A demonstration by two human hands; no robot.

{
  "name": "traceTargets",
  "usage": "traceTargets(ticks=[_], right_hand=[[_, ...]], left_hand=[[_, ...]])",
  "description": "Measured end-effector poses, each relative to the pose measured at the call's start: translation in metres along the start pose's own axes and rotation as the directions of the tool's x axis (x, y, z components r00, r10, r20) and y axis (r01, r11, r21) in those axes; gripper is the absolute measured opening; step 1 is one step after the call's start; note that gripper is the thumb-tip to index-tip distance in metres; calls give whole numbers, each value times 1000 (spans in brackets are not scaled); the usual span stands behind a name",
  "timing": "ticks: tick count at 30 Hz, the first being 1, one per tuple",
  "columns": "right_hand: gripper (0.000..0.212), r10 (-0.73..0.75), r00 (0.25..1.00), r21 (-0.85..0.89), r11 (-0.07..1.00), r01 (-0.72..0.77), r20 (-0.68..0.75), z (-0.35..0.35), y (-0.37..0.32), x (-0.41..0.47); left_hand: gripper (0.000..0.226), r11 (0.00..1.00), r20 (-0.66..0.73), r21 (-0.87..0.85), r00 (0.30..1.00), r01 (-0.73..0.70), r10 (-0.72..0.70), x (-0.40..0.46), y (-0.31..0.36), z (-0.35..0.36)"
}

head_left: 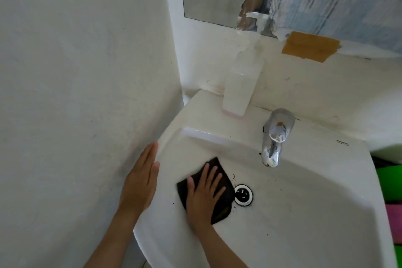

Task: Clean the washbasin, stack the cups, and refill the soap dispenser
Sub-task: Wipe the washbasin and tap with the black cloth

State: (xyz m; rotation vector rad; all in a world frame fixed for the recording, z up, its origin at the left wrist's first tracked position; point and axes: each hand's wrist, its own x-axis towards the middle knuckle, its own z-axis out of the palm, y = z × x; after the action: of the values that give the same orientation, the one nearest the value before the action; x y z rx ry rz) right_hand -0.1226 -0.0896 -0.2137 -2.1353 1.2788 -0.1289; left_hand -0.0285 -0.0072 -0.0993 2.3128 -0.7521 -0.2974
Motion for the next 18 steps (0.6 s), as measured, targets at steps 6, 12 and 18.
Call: traceTargets(ticks=[6,12,18], right_hand=[[63,-321,947,-61,945,322,15,-4,10,17],[61,-138,989,-263,957,120,-52,-22,50,32],[40,-26,999,-237,971,19,-26,-57,69,27]], left_hand=[[47,1000,8,21,1000,-20,20,-1,0,-1],[46,998,-3,52,1000,-22,22,0,-3,1],[48,995,15,95,1000,-16,14,0,-1,-1]])
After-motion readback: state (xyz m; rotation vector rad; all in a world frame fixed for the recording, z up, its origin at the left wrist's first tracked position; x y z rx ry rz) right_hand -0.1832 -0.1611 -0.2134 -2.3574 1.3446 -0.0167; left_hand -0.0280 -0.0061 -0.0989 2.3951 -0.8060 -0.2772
